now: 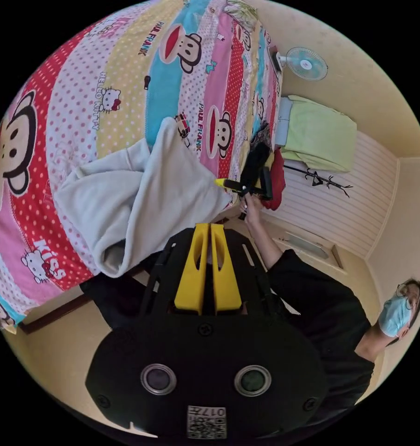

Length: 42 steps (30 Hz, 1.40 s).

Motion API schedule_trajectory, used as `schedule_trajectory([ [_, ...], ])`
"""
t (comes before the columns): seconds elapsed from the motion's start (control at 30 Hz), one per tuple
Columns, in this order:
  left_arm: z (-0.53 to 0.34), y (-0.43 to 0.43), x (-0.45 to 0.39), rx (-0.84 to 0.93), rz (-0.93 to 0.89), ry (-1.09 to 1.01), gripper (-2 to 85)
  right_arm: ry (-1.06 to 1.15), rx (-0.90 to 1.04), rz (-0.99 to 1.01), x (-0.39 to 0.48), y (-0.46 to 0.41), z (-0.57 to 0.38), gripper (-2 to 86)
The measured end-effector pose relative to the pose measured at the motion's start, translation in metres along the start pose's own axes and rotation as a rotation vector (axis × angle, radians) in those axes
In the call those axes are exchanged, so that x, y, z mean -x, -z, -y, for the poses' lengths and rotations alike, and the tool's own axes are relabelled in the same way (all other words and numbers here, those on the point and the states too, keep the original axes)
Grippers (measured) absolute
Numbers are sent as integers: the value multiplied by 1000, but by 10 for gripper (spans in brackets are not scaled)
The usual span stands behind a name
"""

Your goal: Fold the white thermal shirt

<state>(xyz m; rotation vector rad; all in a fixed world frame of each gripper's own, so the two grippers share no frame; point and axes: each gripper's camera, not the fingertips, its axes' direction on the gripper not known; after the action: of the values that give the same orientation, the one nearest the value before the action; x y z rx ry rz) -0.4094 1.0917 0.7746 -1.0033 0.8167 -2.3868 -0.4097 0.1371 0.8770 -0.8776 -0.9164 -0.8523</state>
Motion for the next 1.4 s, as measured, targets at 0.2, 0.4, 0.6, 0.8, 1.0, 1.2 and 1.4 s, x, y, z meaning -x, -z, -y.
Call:
schedule_trajectory([
  [0.2, 97, 14, -6, 92, 147, 22, -10, 7, 31, 76, 1, -11, -10, 53],
  [0.4, 140, 20, 13, 145, 218, 44, -5, 164, 211, 460, 17, -18, -85, 31],
  [0.6, 177, 4, 33, 212, 379, -181, 133, 64, 316, 202, 2, -52, -127, 26],
  [0.8, 198, -11, 48, 374, 495, -319, 154, 12, 236, 237, -10, -50, -111, 23],
  [1.0, 230, -9, 53, 517, 519, -420, 190, -4, 230, 212, -19, -46, -104, 22],
  [1.2, 262, -37, 64, 588, 585, -469, 193, -47, 223, 184, -31, -53, -104, 22],
  [1.4, 272, -94, 94, 720, 666, -442, 127, -89, 167, 152, -43, -61, -121, 23],
])
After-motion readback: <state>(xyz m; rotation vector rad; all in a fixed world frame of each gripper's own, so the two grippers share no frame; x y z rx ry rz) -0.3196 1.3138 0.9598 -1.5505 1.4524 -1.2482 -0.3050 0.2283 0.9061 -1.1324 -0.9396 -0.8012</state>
